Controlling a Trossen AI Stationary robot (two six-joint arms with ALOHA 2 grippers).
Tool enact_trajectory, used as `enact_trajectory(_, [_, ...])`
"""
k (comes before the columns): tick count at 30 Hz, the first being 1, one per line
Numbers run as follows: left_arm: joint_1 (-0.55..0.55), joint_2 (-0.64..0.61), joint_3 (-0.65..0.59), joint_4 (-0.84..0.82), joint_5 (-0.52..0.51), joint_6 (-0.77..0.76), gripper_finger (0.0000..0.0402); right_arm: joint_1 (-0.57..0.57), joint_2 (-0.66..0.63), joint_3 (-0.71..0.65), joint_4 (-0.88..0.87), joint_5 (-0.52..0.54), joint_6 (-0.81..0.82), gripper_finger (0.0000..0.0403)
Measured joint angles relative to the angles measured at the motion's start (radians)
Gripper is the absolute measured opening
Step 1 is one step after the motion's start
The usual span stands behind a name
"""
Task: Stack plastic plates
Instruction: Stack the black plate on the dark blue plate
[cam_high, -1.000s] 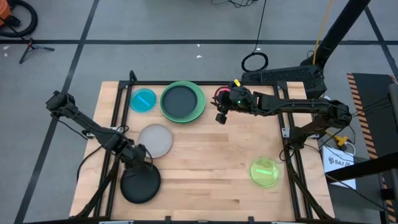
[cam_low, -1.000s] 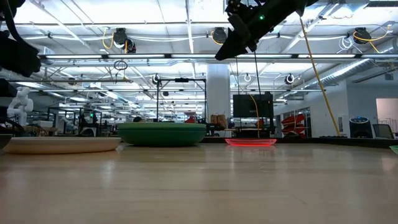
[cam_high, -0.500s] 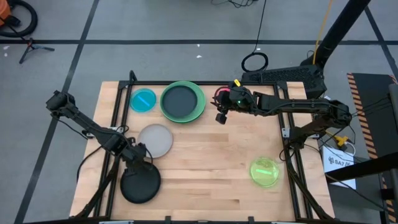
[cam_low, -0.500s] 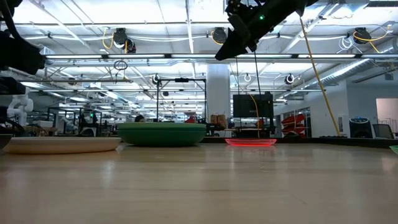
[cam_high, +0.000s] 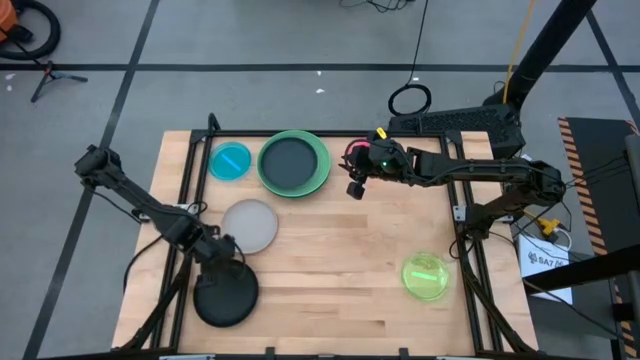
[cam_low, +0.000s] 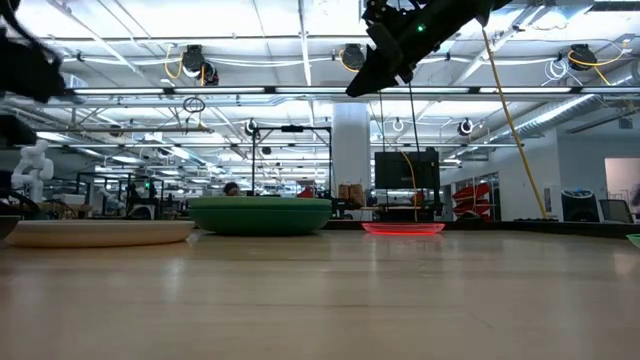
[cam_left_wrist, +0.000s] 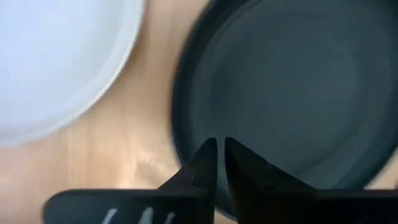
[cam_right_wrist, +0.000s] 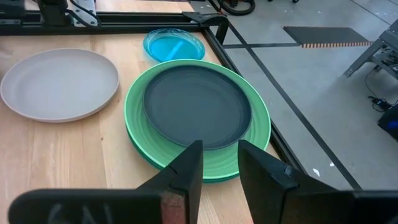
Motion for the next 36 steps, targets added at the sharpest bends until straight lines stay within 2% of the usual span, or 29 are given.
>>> enact_trajectory(3, [-0.010,0.000,0.048,-0.019,-0.088,0.040,0.0007,0.000,0.000,0.000,0.000,0.000,0.000,0.0093])
enact_trajectory(7, [-0.009,0.000,0.082,-0.075,-0.195,-0.011,0.0025,0.000,0.000,0.000,0.000,0.000,0.000,0.0093])
enact_trajectory(15, [-0.002,0.000,0.084,-0.112,-0.201,-0.078,0.0118,0.000,0.000,0.000,0.000,0.000,0.000,0.0093])
enact_trajectory(18, [-0.010,0.000,0.078,-0.108,-0.204,-0.083,0.0140,0.000,0.000,0.000,-0.001,0.000,0.000,0.0093])
enact_trajectory(36, [-0.010,0.001,0.037,-0.069,-0.205,-0.154,0.0147,0.000,0.000,0.000,-0.012,0.000,0.000,0.0093])
